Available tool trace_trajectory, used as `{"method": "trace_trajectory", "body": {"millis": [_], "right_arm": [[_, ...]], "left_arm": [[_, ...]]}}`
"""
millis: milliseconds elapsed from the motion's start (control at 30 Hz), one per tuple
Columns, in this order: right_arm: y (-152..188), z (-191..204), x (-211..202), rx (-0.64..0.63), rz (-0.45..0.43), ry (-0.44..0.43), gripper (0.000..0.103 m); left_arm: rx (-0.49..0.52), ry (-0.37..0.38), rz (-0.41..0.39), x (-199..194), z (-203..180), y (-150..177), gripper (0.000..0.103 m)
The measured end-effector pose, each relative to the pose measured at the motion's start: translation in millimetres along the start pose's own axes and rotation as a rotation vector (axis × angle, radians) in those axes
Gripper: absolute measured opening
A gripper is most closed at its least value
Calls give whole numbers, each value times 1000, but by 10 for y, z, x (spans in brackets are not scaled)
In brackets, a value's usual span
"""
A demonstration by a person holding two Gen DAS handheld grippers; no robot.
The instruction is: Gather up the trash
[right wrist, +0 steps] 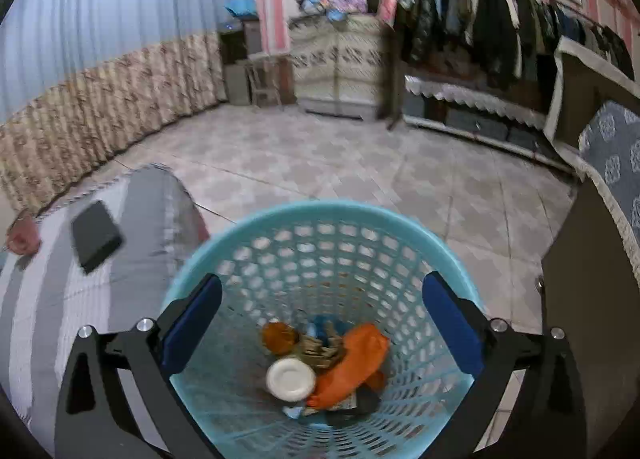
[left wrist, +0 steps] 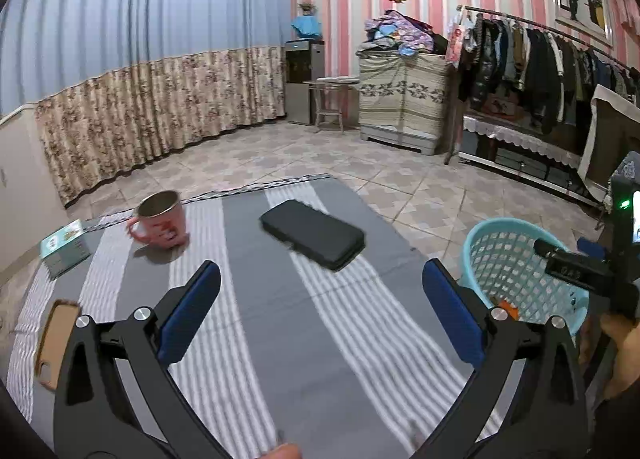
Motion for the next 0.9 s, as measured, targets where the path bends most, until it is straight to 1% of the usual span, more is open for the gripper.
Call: {"method": "trace_trajectory", "body": {"millis": [33, 133, 267, 333, 467, 533, 567, 700, 800, 900], "right_arm": [[-1, 61, -50, -13, -12, -12, 98], [14, 324, -223, -49, -42, -69, 98], [68, 591, -457, -37, -74, -146, 98], [155, 751, -619, -40, -94, -186, 98], [376, 1020, -911, -74, -121, -204, 98], [528, 1150, -1043, -80, -126, -217, 98], [618, 1225, -1107, -82, -125, -229, 98], [786, 1376, -1257, -94, -141, -237, 98], [898, 1480, -1307, -111, -136, -221, 98], [968, 1581, -1369, -142, -146, -208, 98]], "left_arm": [[-1, -19, 7, -50, 61, 43, 98], [-4, -33, 8, -179, 193, 118, 98], [-4, -73, -24, -439, 378, 178, 98], [-12, -78, -41, -579, 456, 206, 98], [-29, -84, -70, -824, 623, 318, 98], [-51, -62, -65, -915, 704, 415, 98], [-59, -63, -66, -960, 751, 466, 98], [-54, -109, -89, -1098, 892, 629, 98], [-55, -142, -109, -1198, 1004, 756, 98], [-80, -147, -114, -1248, 1122, 839, 98]]}}
Point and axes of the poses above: each gripper's, at about its wrist camera, not at the fingertips, and x roughly the way its jaws point, z to its left, y to its underside, the point moved 7 cm from there along x, roughly the way its jaws point, and after that the axes turned 7 degrees about -x, right-handed, at the moved point
